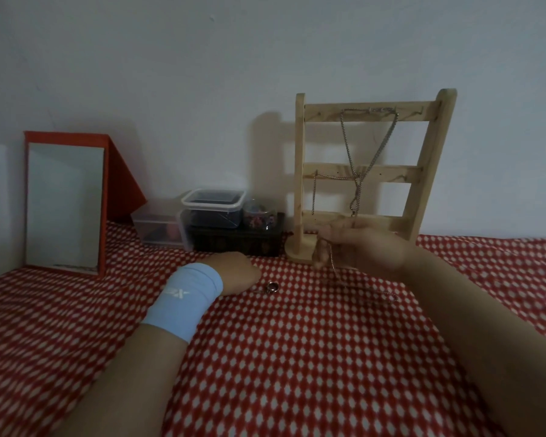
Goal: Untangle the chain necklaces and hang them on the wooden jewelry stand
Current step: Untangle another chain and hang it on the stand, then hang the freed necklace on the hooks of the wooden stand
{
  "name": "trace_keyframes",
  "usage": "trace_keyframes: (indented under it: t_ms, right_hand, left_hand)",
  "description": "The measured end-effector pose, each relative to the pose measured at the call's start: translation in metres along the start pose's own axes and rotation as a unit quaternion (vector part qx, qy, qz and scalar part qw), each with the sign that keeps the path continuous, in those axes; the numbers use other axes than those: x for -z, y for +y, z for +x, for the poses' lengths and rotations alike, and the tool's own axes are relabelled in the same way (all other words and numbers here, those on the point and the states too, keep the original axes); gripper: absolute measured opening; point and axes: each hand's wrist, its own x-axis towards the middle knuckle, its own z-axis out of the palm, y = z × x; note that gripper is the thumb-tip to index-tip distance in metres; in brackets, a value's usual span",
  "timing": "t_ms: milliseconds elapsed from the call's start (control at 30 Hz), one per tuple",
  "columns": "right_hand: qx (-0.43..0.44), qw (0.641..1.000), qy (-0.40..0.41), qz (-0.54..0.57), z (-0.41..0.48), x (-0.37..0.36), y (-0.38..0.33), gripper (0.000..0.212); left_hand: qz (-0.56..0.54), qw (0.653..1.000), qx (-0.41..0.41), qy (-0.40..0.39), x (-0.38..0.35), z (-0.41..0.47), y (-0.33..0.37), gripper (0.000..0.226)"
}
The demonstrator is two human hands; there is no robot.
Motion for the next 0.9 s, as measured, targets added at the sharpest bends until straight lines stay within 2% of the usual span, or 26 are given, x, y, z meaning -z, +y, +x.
trace_keyframes:
  t_ms: [67, 167, 200, 233, 267, 300, 333, 367, 400, 433, 467, 533, 600, 633, 733, 767, 833, 900]
  right_hand:
    - [-0.026, 0.998, -0.062, 0.011, 0.0, 0.0, 0.0, 0.033]
    - [-0.061, 0.993, -0.069, -0.079, 0.0, 0.001, -0.005, 0.024]
    - [-0.056, 0.992, -0.062, -0.097, -0.001, 0.0, -0.008, 0.024]
    - [-0.045, 0.992, -0.054, -0.107, -0.001, 0.0, -0.01, 0.025]
    - [-0.033, 0.992, -0.038, -0.116, 0.0, -0.003, -0.012, 0.027]
    - [-0.018, 0.992, -0.012, -0.127, 0.001, -0.006, -0.015, 0.029]
    - [0.003, 0.991, 0.02, -0.13, 0.002, -0.009, -0.017, 0.029]
    - [0.027, 0.991, 0.058, -0.119, 0.003, -0.013, -0.019, 0.029]
    - [0.054, 0.989, 0.096, -0.097, 0.004, -0.016, -0.021, 0.029]
    - [0.078, 0.985, 0.132, -0.072, 0.004, -0.018, -0.023, 0.029]
    - [0.099, 0.98, 0.162, -0.053, 0.004, -0.019, -0.025, 0.03]
    - [0.127, 0.969, 0.211, -0.025, 0.004, -0.019, -0.03, 0.031]
    - [0.118, 0.96, 0.253, -0.012, 0.004, -0.014, -0.034, 0.033]
    - [0.101, 0.956, 0.274, -0.019, 0.004, -0.011, -0.036, 0.033]
    - [0.029, 0.937, 0.326, -0.121, 0.0, 0.003, -0.038, 0.031]
    - [0.008, 0.927, 0.334, -0.168, -0.002, 0.008, -0.039, 0.031]
    - [-0.037, 0.908, 0.323, -0.266, -0.006, 0.018, -0.041, 0.031]
    - [-0.133, 0.886, 0.256, -0.364, -0.009, 0.026, -0.044, 0.035]
  left_hand:
    - [0.039, 0.999, 0.01, 0.001, 0.002, 0.0, -0.005, 0.037]
    - [0.131, 0.991, 0.006, 0.03, 0.011, -0.008, -0.009, 0.03]
    - [0.125, 0.989, -0.034, 0.066, 0.015, -0.011, -0.006, 0.028]
    - [0.068, 0.987, -0.096, 0.106, 0.015, -0.014, 0.0, 0.027]
    - [-0.046, 0.978, -0.162, 0.123, 0.014, -0.017, 0.009, 0.026]
    - [-0.213, 0.948, -0.213, 0.1, 0.011, -0.022, 0.021, 0.028]
    - [-0.397, 0.882, -0.25, 0.039, 0.007, -0.028, 0.035, 0.032]
    - [-0.541, 0.797, -0.268, -0.027, 0.0, -0.031, 0.047, 0.035]
    - [-0.629, 0.724, -0.275, -0.071, -0.006, -0.032, 0.059, 0.034]
    - [-0.669, 0.686, -0.27, -0.094, -0.012, -0.032, 0.068, 0.032]
    - [-0.683, 0.674, -0.26, -0.11, -0.016, -0.033, 0.076, 0.033]
    - [-0.662, 0.693, -0.247, -0.139, -0.018, -0.034, 0.083, 0.038]
    - [-0.619, 0.724, -0.259, -0.161, -0.016, -0.032, 0.083, 0.031]
    - [-0.612, 0.726, -0.264, -0.17, -0.012, -0.032, 0.083, 0.026]
    - [-0.63, 0.715, -0.25, -0.173, -0.002, -0.034, 0.081, 0.026]
    - [-0.622, 0.727, -0.236, -0.166, 0.002, -0.033, 0.079, 0.025]
    - [-0.571, 0.782, -0.204, -0.143, 0.009, -0.032, 0.075, 0.024]
    - [-0.482, 0.85, -0.183, -0.105, 0.016, -0.029, 0.072, 0.025]
